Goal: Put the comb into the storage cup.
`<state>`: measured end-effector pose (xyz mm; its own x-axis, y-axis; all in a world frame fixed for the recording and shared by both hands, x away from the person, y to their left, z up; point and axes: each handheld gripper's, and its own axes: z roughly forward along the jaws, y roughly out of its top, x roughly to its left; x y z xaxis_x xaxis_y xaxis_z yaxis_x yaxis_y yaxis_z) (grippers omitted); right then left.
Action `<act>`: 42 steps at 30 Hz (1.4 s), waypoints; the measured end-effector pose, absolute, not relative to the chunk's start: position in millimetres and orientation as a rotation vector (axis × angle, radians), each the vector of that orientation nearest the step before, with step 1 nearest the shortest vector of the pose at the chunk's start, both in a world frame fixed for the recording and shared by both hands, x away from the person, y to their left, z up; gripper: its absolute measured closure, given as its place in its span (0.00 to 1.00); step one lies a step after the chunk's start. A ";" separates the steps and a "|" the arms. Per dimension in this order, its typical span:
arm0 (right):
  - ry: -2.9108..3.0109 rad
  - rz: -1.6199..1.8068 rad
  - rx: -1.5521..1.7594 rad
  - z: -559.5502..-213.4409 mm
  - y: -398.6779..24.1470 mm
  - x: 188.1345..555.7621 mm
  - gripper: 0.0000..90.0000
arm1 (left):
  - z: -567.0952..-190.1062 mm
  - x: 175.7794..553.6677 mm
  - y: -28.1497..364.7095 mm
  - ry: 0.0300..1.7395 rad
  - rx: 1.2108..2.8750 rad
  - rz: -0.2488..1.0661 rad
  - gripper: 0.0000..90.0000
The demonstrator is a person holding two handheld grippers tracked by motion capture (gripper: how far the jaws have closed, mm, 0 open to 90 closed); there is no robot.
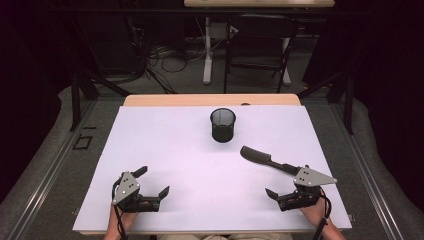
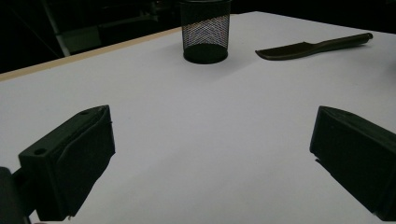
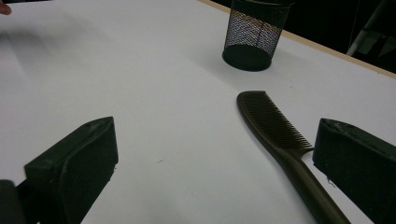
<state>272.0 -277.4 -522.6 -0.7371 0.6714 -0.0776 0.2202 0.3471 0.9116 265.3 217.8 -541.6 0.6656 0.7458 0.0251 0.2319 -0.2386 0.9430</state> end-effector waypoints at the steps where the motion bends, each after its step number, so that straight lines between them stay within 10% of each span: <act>1: 2.176 1.371 0.780 -521.5 -277.3 273.1 0.00 | -541.7 265.2 217.5 0.788 1.789 0.589 0.00; 42: 2.416 1.111 0.729 -498.1 -274.1 326.2 0.00 | -544.2 269.9 216.0 0.783 1.822 0.588 0.00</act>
<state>326.2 -274.1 -498.1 -0.7922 0.5977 -0.1233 0.2953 0.5523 0.7796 269.9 216.0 -544.2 0.6690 0.7423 0.0369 0.2431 -0.2655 0.9329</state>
